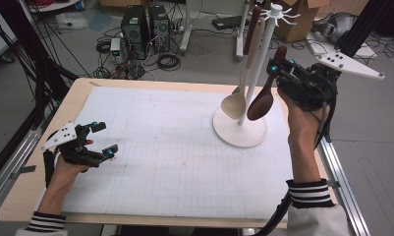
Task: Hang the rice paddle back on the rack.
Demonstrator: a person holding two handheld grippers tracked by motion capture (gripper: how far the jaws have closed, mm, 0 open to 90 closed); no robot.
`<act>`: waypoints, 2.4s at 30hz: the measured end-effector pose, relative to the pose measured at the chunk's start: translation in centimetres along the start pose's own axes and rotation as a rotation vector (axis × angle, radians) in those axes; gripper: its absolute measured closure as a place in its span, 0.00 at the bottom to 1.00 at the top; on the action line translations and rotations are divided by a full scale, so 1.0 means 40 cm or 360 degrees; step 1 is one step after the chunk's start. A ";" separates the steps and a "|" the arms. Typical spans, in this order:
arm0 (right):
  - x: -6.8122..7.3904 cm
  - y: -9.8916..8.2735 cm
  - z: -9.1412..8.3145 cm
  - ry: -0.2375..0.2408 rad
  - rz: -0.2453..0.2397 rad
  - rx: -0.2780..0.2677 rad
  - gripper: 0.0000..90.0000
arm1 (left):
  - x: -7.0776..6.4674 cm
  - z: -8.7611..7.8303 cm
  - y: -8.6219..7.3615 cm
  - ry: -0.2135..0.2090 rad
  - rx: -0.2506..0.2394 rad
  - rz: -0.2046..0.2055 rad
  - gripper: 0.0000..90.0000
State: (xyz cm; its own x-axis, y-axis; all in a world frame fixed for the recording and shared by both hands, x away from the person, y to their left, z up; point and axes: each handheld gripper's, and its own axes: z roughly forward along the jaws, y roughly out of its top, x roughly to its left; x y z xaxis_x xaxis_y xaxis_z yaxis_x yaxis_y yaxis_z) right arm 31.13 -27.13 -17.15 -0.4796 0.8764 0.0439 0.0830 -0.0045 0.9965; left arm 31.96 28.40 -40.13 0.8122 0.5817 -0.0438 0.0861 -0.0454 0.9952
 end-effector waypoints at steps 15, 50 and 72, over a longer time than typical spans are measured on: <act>0.023 0.049 0.025 -0.0228 -0.0012 0.0054 0.76 | -0.001 0.003 0.000 -0.0005 -0.0010 -0.0015 0.02; 0.032 0.112 0.116 -0.0508 -0.0070 0.0194 0.76 | 0.000 0.000 0.004 -0.0011 -0.0038 -0.0039 0.02; 0.021 0.115 0.143 -0.0539 -0.0069 0.0239 0.76 | 0.002 -0.005 0.005 0.0005 -0.0047 -0.0039 0.02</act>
State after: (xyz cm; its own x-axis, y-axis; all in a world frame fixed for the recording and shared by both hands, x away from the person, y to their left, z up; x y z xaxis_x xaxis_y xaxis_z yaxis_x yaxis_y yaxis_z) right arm 36.11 -23.65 -12.95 -0.1715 0.9840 -0.0488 0.2083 0.0846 0.9744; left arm 31.93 28.59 -39.91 0.8081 0.5851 -0.0682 0.0890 -0.0069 0.9960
